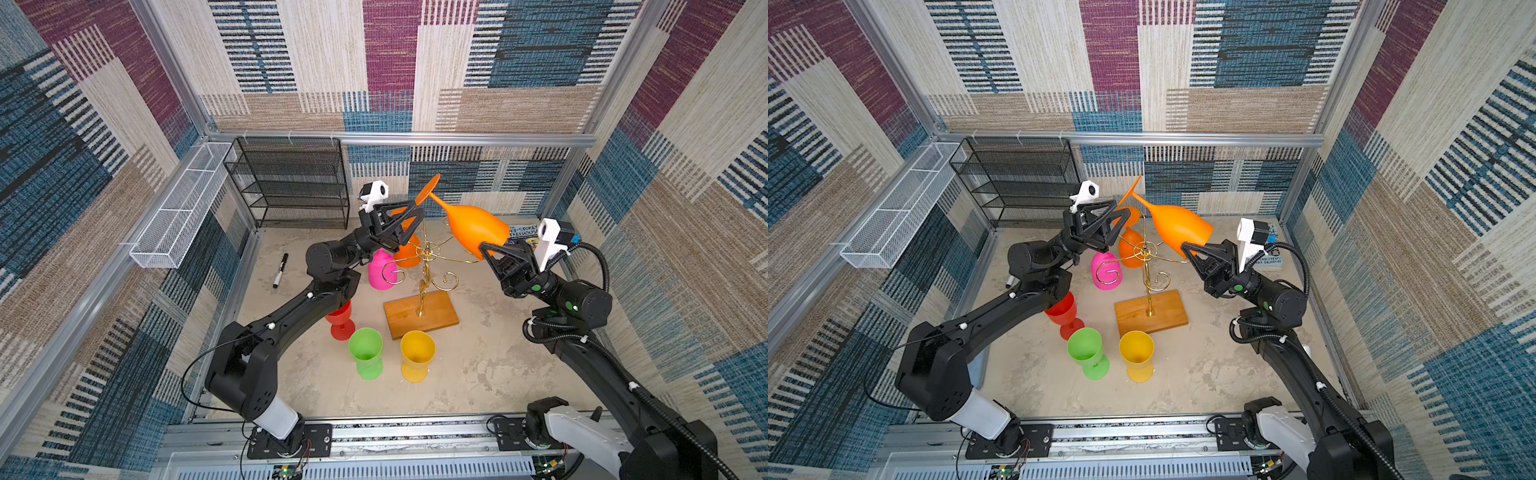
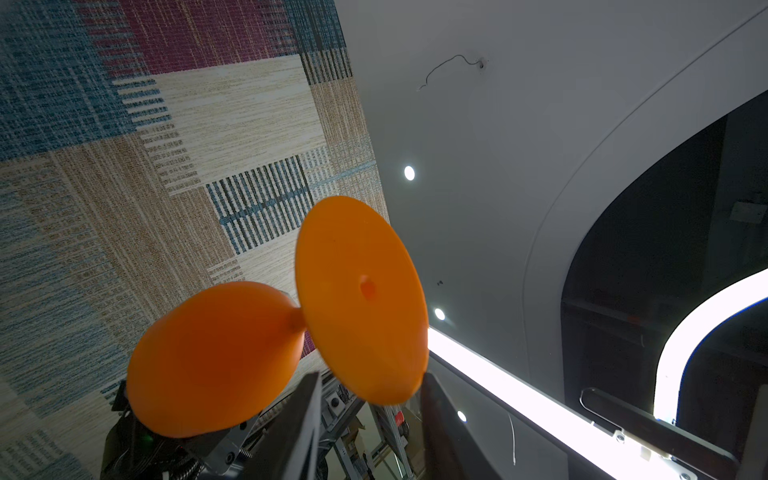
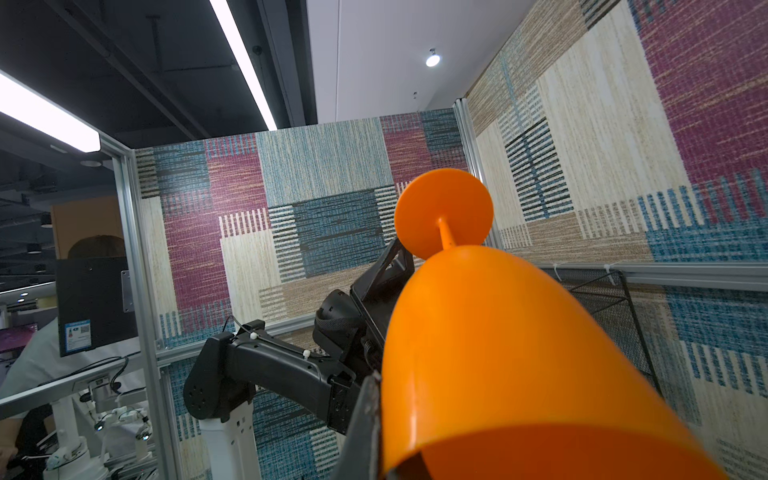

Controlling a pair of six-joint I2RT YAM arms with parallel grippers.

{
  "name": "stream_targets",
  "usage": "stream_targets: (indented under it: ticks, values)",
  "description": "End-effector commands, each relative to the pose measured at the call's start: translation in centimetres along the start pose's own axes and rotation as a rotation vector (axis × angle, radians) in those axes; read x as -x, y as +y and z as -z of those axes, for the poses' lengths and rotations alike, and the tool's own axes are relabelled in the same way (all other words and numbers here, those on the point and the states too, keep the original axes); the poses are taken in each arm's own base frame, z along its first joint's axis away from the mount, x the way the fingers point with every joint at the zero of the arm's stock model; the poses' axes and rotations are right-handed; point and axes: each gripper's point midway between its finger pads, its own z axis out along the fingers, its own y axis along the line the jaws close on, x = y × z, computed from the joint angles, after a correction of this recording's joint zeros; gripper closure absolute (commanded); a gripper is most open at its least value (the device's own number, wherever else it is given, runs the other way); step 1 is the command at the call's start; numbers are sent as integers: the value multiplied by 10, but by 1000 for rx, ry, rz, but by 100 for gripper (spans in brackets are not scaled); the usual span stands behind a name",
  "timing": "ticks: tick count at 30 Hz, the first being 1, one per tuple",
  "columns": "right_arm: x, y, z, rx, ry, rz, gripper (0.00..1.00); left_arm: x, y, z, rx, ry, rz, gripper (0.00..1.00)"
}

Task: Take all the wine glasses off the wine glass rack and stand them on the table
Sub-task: 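Close the right gripper on the orange glass's bowl while the left gripper holds its foot, then carry the orange glass away with the right gripper while the left gripper releases and withdraws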

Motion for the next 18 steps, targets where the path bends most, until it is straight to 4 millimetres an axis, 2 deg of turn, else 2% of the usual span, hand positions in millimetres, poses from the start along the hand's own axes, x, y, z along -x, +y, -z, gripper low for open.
stream_targets:
  ticks: [1,4,7,9,11,14,18]
  values:
    - [13,-10,-1,-112,-21,24,100,-8,-7,0,-16,35,-66,46]
    - [27,-16,1,-253,0,67,100,-11,-10,-1,-16,56,-107,40]
    - [47,-34,13,-499,23,101,100,-14,-14,-3,-14,86,-159,36]
    - [62,-50,31,-710,33,110,100,-16,-16,-4,-8,112,-198,32]
    - [69,-65,56,-928,68,99,100,-15,-16,-3,8,124,-225,31]
    - [71,-71,85,-1117,119,92,100,-9,-8,2,71,129,-273,30]
    - [59,-64,102,-1192,185,23,100,-1,3,11,189,121,-331,29]
